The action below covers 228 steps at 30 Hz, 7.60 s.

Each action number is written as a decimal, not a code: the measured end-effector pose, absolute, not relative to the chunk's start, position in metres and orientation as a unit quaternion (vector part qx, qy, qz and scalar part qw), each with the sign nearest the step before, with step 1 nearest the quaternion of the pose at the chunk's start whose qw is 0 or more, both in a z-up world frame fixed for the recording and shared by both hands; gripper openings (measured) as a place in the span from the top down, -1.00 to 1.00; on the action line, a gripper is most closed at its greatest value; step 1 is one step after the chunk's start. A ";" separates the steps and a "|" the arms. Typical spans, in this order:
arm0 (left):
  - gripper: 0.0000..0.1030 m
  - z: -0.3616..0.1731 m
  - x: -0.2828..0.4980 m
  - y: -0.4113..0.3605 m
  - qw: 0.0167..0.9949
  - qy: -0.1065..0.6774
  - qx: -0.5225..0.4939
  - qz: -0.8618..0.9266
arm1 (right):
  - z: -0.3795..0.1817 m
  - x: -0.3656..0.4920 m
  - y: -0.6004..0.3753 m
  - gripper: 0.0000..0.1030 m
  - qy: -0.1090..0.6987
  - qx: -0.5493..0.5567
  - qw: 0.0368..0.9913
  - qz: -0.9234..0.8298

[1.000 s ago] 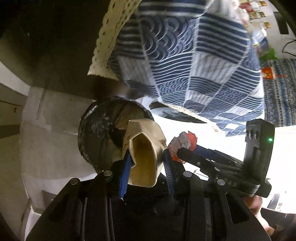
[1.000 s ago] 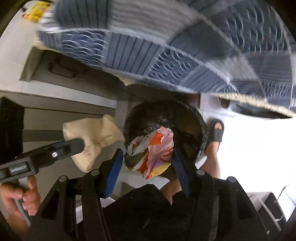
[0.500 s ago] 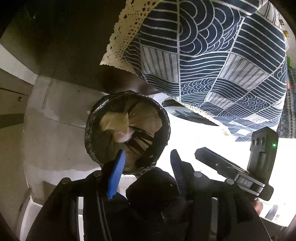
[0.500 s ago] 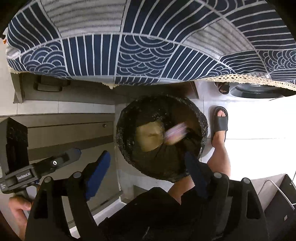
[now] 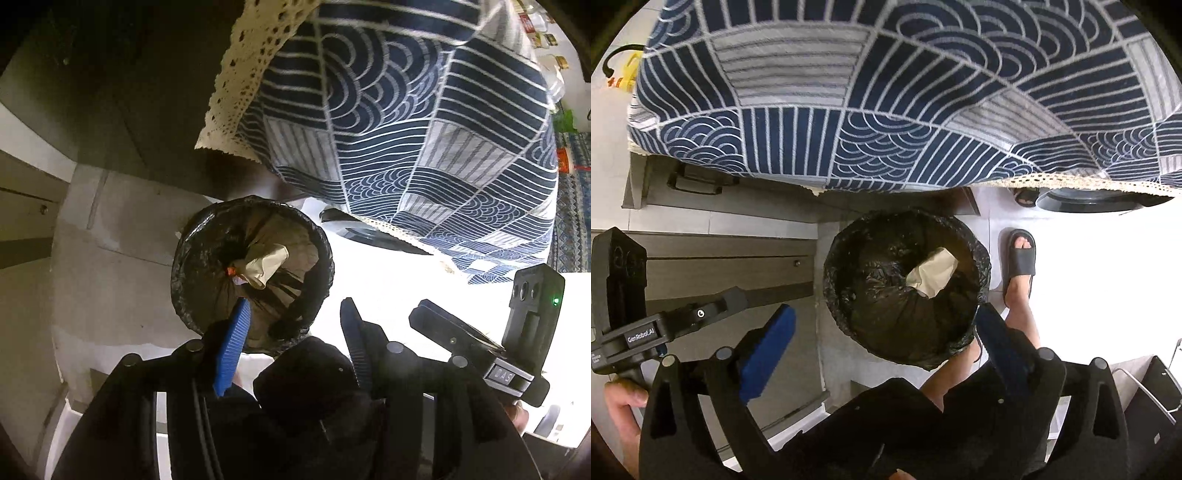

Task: Collect trash
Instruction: 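Open the left tool over the bin while the right tool opens to drop the wrapper, then move both tools back up over the table, then grasp the red-labeled snack bag with the left tool while the right tool grasps the white paper cup, then carry the snack bag in the left tool while the right tool carries the white cup to the bin, then open the left tool over the bin while the right tool opens to drop the white cup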

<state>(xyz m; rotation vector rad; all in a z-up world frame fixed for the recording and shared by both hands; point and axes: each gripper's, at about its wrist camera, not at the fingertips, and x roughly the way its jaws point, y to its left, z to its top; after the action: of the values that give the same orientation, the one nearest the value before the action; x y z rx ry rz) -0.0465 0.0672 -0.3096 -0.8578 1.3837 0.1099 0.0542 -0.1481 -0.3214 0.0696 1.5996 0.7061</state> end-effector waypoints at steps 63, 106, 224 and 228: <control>-0.84 -0.132 0.169 0.003 0.814 0.513 -0.249 0.111 | -0.088 0.338 -0.193 -0.90 0.420 -0.038 0.793 0.440; 0.03 -0.146 0.186 -0.007 0.804 0.513 -0.245 0.177 | -0.126 0.389 -0.136 -0.07 0.424 -0.104 0.754 0.490; 0.04 -0.337 -0.025 0.041 0.697 0.677 -0.232 -0.040 | -0.314 0.035 -0.135 -0.07 0.672 0.017 0.691 0.265; 0.04 -0.349 -0.024 0.038 0.689 0.686 -0.232 -0.038 | -0.325 0.035 -0.140 -0.07 0.680 0.024 0.685 0.261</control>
<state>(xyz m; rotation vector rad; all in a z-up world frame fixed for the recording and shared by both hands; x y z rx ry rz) -0.0243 0.0382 -0.3487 -0.5183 1.5340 -0.0842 0.0345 -0.1397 -0.3251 0.0533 1.5230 0.5853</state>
